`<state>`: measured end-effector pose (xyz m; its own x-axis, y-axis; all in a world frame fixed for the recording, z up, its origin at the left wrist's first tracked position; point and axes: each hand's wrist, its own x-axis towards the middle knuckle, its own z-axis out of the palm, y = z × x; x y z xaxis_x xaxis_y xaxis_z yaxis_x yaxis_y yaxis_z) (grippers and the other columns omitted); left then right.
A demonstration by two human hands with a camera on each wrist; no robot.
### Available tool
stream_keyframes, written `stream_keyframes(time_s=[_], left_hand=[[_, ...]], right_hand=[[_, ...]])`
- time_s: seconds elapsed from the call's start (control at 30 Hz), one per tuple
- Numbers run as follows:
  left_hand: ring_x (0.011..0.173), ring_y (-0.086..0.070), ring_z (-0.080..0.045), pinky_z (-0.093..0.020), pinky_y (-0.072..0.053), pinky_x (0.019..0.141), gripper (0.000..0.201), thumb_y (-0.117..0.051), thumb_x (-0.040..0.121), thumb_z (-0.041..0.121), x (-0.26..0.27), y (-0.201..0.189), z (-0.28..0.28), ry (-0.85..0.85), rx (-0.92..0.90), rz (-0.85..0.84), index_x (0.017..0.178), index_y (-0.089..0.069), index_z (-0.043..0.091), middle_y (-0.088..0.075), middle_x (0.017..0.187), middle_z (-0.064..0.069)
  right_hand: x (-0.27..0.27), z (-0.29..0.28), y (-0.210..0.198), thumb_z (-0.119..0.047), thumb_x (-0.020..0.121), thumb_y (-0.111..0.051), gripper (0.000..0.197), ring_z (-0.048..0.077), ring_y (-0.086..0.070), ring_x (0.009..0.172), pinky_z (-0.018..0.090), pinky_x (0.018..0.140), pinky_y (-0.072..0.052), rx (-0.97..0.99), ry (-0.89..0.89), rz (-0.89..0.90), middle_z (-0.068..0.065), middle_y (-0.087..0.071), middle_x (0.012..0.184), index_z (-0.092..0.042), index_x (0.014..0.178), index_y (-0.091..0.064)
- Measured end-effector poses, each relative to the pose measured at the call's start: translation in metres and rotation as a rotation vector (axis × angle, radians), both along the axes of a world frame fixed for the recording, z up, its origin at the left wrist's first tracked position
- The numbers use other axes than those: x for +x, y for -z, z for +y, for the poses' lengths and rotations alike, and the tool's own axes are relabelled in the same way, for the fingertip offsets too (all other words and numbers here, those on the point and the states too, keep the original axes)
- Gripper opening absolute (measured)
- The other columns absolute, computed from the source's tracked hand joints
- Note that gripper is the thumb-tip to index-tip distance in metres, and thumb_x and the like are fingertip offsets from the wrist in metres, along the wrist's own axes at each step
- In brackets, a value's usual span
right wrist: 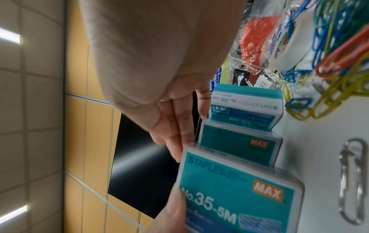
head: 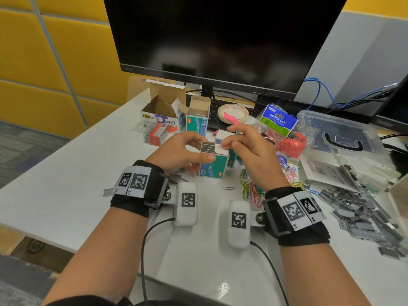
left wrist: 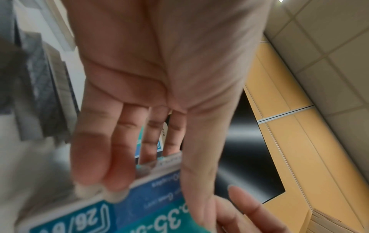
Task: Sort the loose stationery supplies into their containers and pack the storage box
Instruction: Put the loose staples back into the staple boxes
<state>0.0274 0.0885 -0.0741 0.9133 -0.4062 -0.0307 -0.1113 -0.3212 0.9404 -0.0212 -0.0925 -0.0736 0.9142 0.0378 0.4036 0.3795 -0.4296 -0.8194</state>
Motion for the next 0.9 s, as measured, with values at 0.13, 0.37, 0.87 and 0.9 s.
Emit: stream_keyframes(time_s=[0.13,0.37,0.87,0.9], left_hand=[[0.062,-0.068,-0.01,-0.022,-0.057,0.056,0.024,-0.074,0.078,0.021,0.0,0.0,0.001,0.009,-0.007,-0.039,0.095,-0.058,0.022,-0.061,0.099,0.003],[0.083,-0.07,-0.025,-0.031,-0.06,0.067,0.025,-0.074,0.076,0.013,0.0,0.001,-0.001,0.035,-0.043,-0.025,0.095,-0.058,0.02,-0.062,0.1,0.003],[0.118,-0.054,-0.014,-0.045,-0.04,0.105,0.037,-0.066,0.086,0.022,0.003,0.008,-0.011,0.049,-0.013,0.074,0.113,-0.05,0.041,-0.054,0.131,0.006],[0.118,-0.055,-0.013,-0.043,-0.039,0.106,0.032,-0.064,0.087,0.02,0.002,0.008,-0.012,0.056,-0.02,0.086,0.109,-0.05,0.04,-0.057,0.128,0.003]], right_hand=[[-0.001,0.002,0.0,-0.006,0.091,-0.054,0.018,-0.003,-0.06,0.096,0.008,0.074,-0.047,-0.107,-0.034,0.028,-0.01,-0.069,0.093,-0.017,0.103,-0.061],[0.002,0.0,0.0,-0.015,0.078,-0.071,0.023,0.003,-0.041,0.116,0.036,0.103,-0.03,-0.305,0.106,-0.053,-0.027,-0.062,0.081,-0.028,0.093,-0.06],[0.015,0.001,0.008,-0.008,0.077,-0.069,0.028,0.011,-0.053,0.093,0.048,0.092,-0.044,-0.355,0.24,-0.082,-0.014,-0.049,0.089,-0.03,0.086,-0.054],[0.016,0.001,0.008,-0.009,0.078,-0.069,0.027,0.011,-0.052,0.094,0.048,0.092,-0.043,-0.357,0.252,-0.078,-0.014,-0.047,0.089,-0.03,0.084,-0.053]])
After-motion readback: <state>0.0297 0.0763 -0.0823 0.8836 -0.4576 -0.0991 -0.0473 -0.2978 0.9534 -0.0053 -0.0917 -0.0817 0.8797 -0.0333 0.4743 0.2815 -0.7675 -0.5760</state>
